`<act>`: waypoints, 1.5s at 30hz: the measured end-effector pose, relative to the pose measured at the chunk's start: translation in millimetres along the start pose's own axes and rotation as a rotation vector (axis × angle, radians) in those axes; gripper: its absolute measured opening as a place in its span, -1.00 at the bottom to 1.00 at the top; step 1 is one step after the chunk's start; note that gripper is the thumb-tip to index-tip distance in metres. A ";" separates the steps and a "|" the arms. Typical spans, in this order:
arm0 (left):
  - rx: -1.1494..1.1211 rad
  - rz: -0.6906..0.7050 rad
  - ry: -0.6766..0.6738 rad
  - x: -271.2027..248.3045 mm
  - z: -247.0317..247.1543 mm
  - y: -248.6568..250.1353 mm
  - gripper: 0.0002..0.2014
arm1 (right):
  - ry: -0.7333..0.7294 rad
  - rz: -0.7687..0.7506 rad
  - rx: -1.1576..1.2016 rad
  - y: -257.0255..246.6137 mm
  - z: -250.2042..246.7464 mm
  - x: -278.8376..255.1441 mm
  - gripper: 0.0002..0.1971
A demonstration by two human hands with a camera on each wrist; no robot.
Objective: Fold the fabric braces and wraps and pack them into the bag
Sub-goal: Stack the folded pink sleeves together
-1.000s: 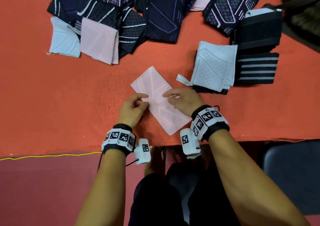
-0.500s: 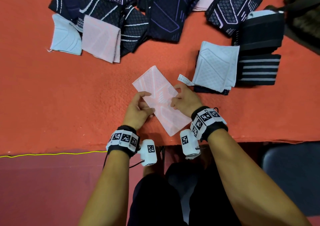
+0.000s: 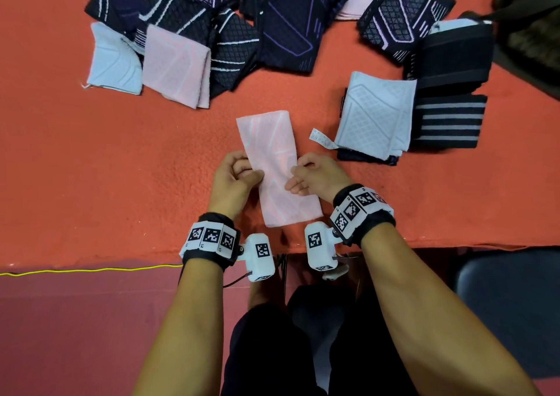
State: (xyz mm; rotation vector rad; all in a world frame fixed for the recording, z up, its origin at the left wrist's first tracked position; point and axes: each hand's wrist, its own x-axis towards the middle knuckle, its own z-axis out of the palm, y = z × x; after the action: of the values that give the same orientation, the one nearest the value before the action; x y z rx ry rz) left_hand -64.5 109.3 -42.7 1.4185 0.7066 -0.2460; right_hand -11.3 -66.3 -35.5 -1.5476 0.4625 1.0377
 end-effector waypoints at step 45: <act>0.310 -0.148 -0.171 -11.8 -1.1 -27.0 -0.54 | 0.135 -0.060 -0.017 41.3 -32.0 -22.7 -0.77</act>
State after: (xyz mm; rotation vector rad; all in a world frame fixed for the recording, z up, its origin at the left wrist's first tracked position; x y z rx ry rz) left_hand -88.9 102.9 -57.8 1.6165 0.6520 -0.6069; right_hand -43.6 -112.7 -42.7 -1.6431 0.4987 0.8969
